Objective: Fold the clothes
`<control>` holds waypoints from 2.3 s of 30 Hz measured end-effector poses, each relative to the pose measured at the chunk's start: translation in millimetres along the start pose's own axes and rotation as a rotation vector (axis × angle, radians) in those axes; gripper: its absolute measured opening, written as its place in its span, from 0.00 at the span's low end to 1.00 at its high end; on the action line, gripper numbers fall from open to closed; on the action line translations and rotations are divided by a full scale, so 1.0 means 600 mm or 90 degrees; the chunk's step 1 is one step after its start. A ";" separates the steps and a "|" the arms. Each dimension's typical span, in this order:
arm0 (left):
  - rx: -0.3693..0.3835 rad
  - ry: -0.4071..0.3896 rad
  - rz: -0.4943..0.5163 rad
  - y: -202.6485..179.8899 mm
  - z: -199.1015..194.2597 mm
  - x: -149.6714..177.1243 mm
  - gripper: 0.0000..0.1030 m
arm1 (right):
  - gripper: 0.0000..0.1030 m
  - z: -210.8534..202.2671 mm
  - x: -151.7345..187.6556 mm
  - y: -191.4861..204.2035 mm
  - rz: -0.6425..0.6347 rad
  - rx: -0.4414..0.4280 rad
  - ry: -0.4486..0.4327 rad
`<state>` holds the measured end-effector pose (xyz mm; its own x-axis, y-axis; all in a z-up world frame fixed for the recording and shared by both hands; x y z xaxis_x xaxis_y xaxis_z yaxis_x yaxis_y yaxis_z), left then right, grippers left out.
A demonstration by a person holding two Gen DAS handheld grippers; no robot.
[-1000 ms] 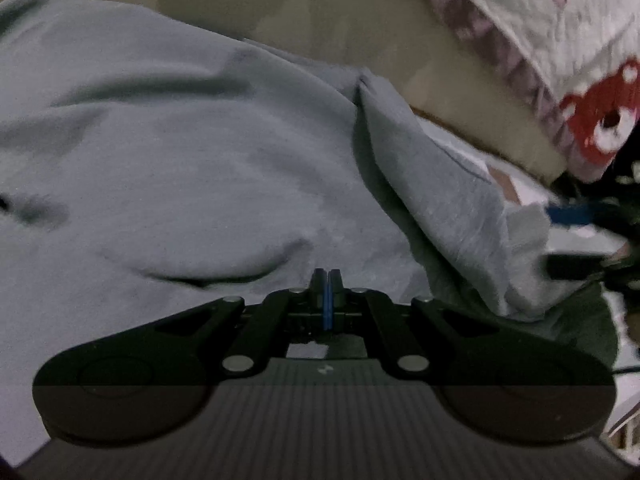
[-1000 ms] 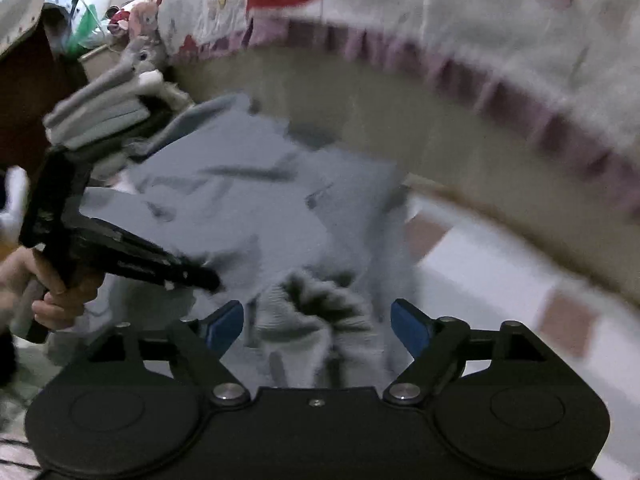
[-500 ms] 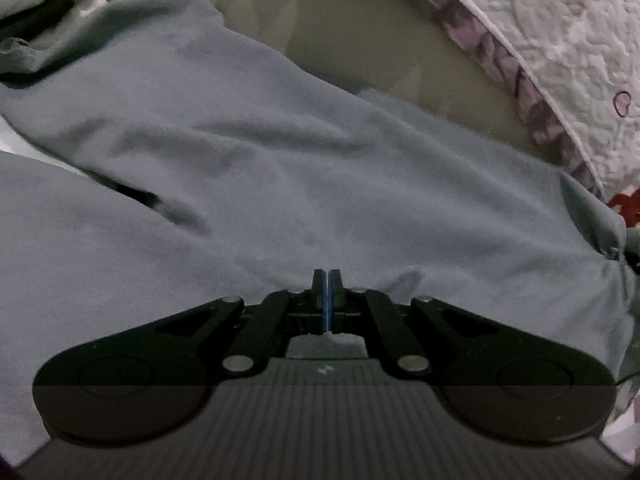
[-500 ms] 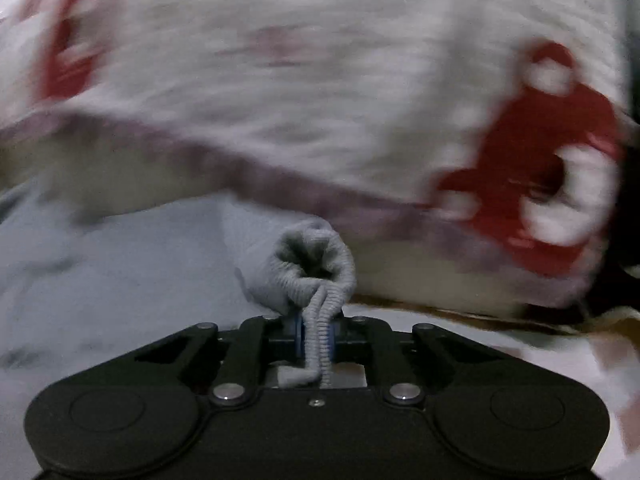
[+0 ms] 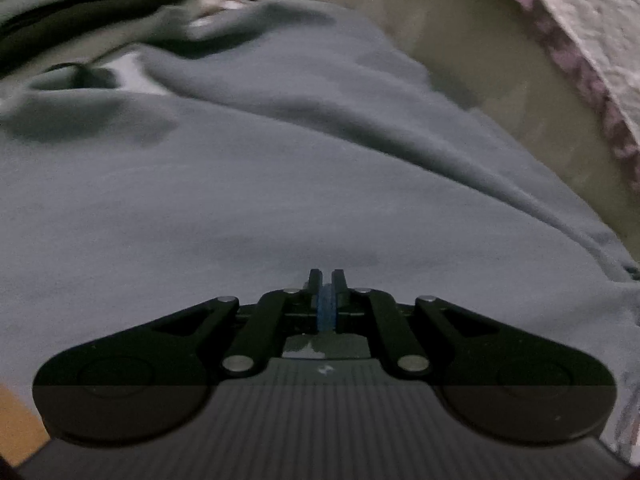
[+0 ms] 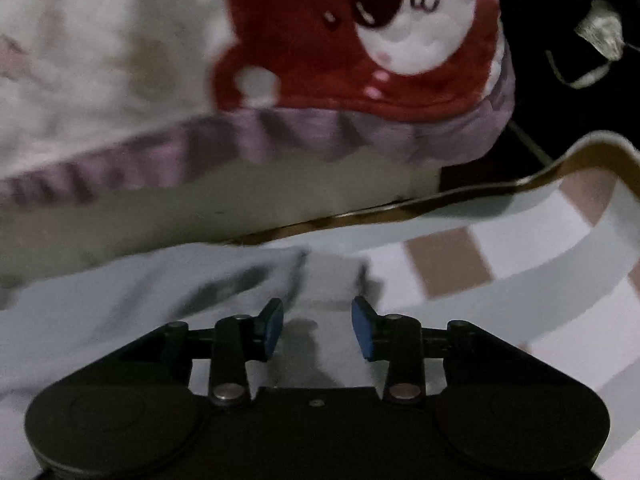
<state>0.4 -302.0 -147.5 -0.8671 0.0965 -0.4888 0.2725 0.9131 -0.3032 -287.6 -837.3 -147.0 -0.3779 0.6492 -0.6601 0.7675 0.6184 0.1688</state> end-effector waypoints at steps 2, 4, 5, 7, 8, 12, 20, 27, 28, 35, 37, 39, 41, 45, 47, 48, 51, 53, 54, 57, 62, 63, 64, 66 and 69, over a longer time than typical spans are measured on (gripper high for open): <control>-0.021 0.013 -0.002 0.015 -0.016 0.002 0.05 | 0.43 -0.047 0.019 0.013 0.016 -0.062 0.011; -0.033 0.034 0.001 0.027 -0.032 0.007 0.06 | 0.43 -0.094 0.041 0.035 0.031 -0.129 0.033; -0.032 0.044 0.003 0.034 -0.039 0.010 0.08 | 0.44 -0.118 0.057 0.050 0.035 -0.138 0.053; -0.032 0.048 0.013 0.050 -0.060 0.017 0.10 | 0.46 -0.163 0.087 0.079 0.041 -0.151 0.086; -0.035 0.046 0.014 0.062 -0.068 0.019 0.12 | 0.47 -0.185 0.103 0.091 0.042 -0.154 0.094; -0.064 0.039 0.019 0.128 -0.100 0.033 0.14 | 0.52 -0.240 0.155 0.108 0.033 -0.152 0.081; -0.092 0.046 0.060 0.202 -0.139 0.040 0.15 | 0.52 -0.247 0.233 0.099 0.014 -0.128 0.101; -0.102 -0.004 0.100 0.204 -0.213 -0.019 0.18 | 0.59 -0.234 0.251 0.102 -0.036 -0.102 0.091; -0.098 -0.010 0.105 0.200 -0.227 -0.036 0.18 | 0.59 -0.233 0.251 0.100 -0.030 -0.089 0.087; -0.081 -0.089 0.167 0.146 -0.364 -0.167 0.20 | 0.62 -0.258 0.235 0.167 -0.138 -0.127 0.060; -0.082 -0.108 0.191 0.127 -0.391 -0.194 0.31 | 0.62 -0.259 0.218 0.196 -0.139 -0.150 0.072; -0.079 -0.120 0.213 0.108 -0.412 -0.222 0.33 | 0.62 -0.260 0.194 0.219 -0.116 -0.176 0.084; -0.080 -0.125 0.233 0.093 -0.414 -0.239 0.33 | 0.62 -0.256 0.155 0.213 -0.049 -0.189 0.082; -0.072 -0.091 0.237 0.081 -0.387 -0.250 0.33 | 0.62 -0.231 0.111 0.145 0.071 -0.160 0.093; -0.068 -0.059 0.217 0.090 -0.353 -0.236 0.33 | 0.62 -0.213 0.119 0.103 0.084 -0.153 0.116; -0.069 -0.036 0.212 0.096 -0.328 -0.223 0.33 | 0.62 -0.204 0.124 0.082 0.089 -0.149 0.129; -0.064 -0.004 0.229 0.123 -0.249 -0.174 0.33 | 0.62 -0.188 0.174 0.044 0.080 -0.161 0.159; -0.043 0.019 0.196 0.157 -0.203 -0.156 0.33 | 0.62 -0.183 0.212 0.027 0.053 -0.154 0.158; -0.028 0.039 0.166 0.178 -0.178 -0.149 0.33 | 0.62 -0.183 0.231 0.023 0.029 -0.142 0.148; 0.018 0.015 0.074 0.232 -0.148 -0.140 0.33 | 0.62 -0.175 0.277 0.019 0.026 -0.132 0.125; -0.074 0.004 0.112 0.262 -0.115 -0.098 0.34 | 0.69 -0.160 0.311 0.037 0.092 -0.120 0.055; -0.074 0.005 0.091 0.276 -0.113 -0.085 0.36 | 0.69 -0.152 0.314 0.044 0.100 -0.107 0.047; -0.077 0.006 0.063 0.290 -0.112 -0.073 0.40 | 0.69 -0.145 0.316 0.051 0.107 -0.094 0.038; -0.126 0.004 -0.005 0.319 -0.111 -0.050 0.41 | 0.70 -0.131 0.322 0.065 0.119 -0.067 0.024; -0.187 -0.013 -0.083 0.350 -0.119 -0.019 0.42 | 0.65 -0.118 0.321 0.081 0.114 -0.019 -0.019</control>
<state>37.3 -83.0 -147.0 -0.8775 -0.0339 -0.4784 0.0252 0.9929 -0.1166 -359.9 -650.9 -214.4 -0.2202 0.7367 -0.6393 0.8051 0.5073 0.3073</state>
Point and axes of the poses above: each gripper's, at about its wrist camera, not at the fingertips, and z roughly the way its jaws point, y to its left, x to its underside, the point moved 1 cm from there along z, roughly the way its jaws point, and after that the axes turned 6 degrees about -z, right-handed, at the moved point
